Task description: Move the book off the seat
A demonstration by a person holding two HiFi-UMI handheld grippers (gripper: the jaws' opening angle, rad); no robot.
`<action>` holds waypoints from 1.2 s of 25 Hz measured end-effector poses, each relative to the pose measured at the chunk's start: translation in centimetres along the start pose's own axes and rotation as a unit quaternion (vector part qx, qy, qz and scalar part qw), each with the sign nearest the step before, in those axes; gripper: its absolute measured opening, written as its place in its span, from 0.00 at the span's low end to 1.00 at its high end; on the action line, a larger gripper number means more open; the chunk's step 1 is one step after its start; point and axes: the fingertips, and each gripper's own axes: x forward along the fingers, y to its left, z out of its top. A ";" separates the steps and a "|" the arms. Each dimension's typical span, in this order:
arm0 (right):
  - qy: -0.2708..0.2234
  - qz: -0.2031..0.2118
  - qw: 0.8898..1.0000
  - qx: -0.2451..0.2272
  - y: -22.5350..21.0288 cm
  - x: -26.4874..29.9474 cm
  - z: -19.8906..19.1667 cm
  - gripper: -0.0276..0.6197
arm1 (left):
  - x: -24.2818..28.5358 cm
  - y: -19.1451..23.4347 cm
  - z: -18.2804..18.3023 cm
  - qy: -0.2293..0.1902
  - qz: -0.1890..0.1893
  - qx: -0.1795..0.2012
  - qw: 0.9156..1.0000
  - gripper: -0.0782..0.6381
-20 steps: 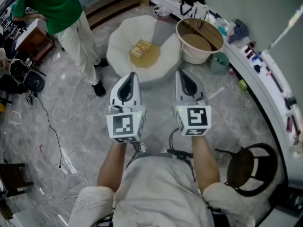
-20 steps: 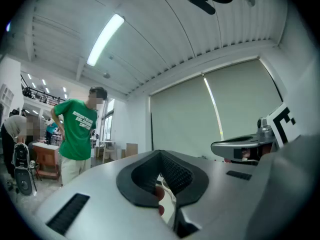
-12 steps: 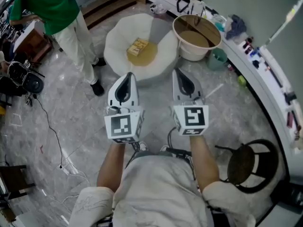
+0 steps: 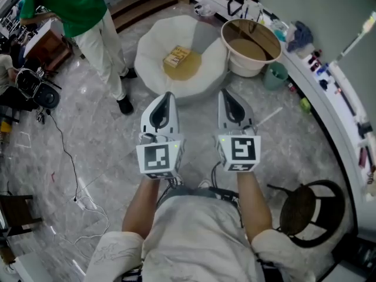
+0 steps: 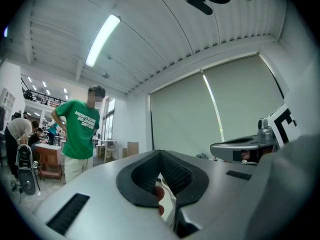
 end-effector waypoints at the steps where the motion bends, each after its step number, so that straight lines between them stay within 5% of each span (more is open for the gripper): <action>1: -0.002 -0.001 1.000 0.000 -0.2 -0.1 0.0 0.04 | -0.1 -0.2 -0.1 0.002 0.002 0.000 1.000 0.11; 16: 0.008 0.005 1.000 0.007 -1.0 4.4 -2.2 0.04 | 4.0 1.0 -2.5 0.017 0.008 -0.010 1.000 0.11; 30: 0.024 0.012 1.000 -0.009 2.6 22.3 -2.2 0.04 | 16.2 14.0 -3.4 0.007 0.008 -0.019 1.000 0.11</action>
